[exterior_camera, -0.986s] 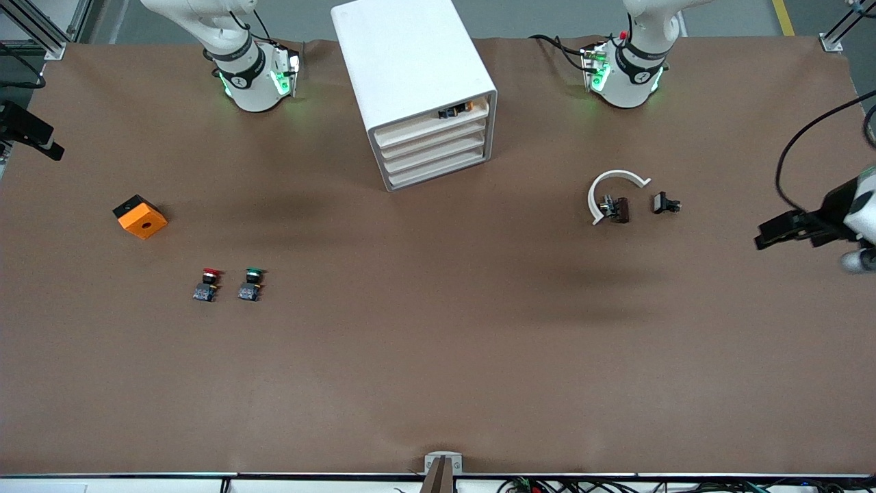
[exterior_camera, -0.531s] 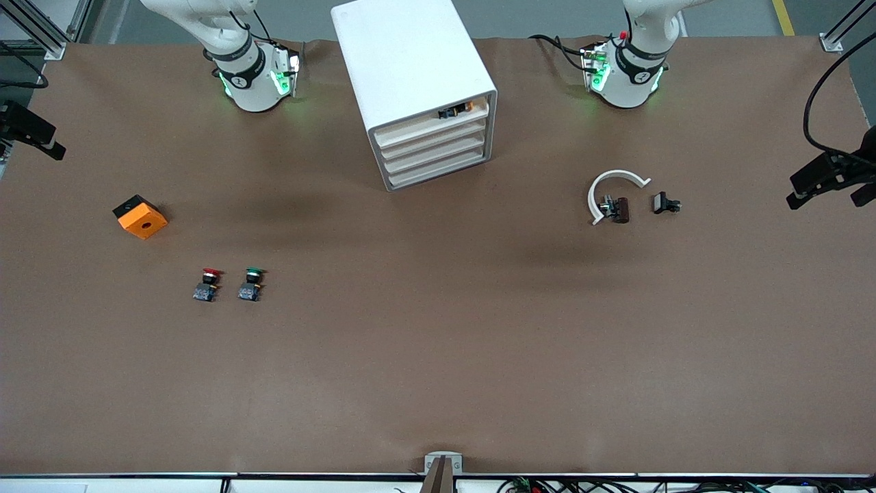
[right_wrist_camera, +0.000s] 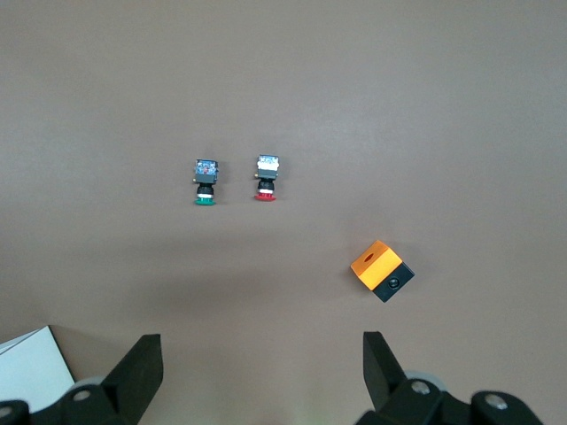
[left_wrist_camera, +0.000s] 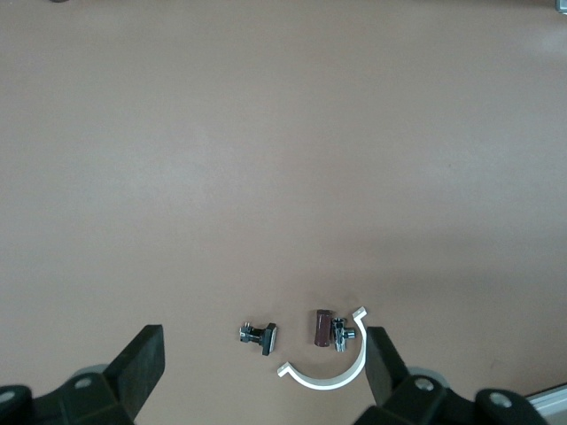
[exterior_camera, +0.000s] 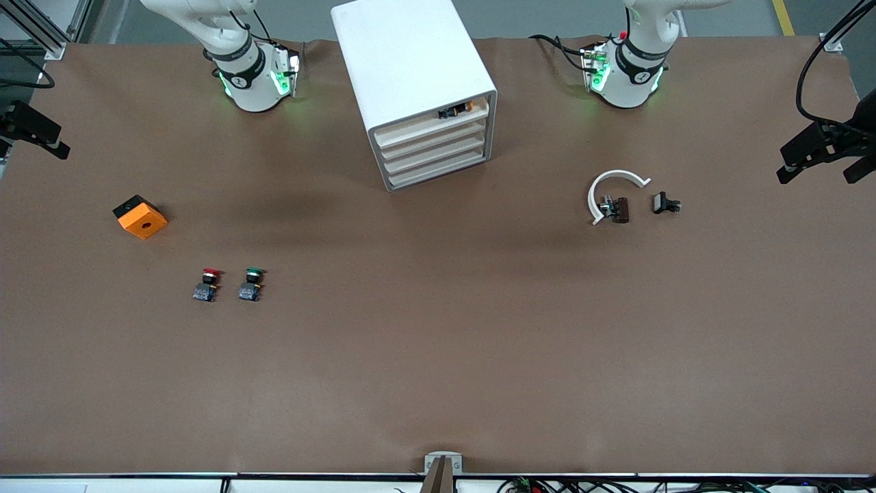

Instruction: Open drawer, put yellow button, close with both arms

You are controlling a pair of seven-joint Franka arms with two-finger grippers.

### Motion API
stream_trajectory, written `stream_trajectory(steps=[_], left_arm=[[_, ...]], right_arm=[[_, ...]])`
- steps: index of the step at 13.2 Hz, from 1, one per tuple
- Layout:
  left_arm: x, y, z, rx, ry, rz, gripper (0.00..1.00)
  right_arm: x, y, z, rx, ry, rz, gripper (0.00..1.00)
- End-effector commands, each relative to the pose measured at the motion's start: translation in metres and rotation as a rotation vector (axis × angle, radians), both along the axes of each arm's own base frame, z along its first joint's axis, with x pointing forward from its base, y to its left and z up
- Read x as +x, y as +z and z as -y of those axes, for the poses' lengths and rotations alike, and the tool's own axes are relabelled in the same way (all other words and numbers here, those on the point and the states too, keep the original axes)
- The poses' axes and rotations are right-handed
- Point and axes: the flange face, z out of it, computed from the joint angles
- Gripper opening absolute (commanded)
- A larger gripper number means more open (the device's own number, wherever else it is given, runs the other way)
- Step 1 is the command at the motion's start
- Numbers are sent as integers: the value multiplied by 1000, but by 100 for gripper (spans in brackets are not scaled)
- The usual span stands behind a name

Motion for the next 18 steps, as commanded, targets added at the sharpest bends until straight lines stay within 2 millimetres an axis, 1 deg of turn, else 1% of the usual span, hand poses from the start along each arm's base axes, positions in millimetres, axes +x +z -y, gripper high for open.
stream_trajectory(steps=[1, 5, 7, 11, 16, 18], left_arm=[[-7, 5, 1, 0, -6, -28, 100], [-12, 6, 8, 1, -12, -54, 100], [-14, 3, 18, 6, -27, -76, 100], [-5, 0, 20, 0, -26, -75, 100], [1, -10, 23, -6, -25, -98, 100], [5, -7, 21, -10, -21, -89, 100]], right_arm=[[-5, 6, -1, -6, -6, 0, 100], [-6, 6, -1, 2, -41, 1, 100], [-6, 6, -1, 2, -42, 0, 100], [-5, 5, -9, 10, -29, -1, 100], [-5, 5, -8, 10, -29, -4, 100], [-6, 5, -7, 10, -32, -4, 100]])
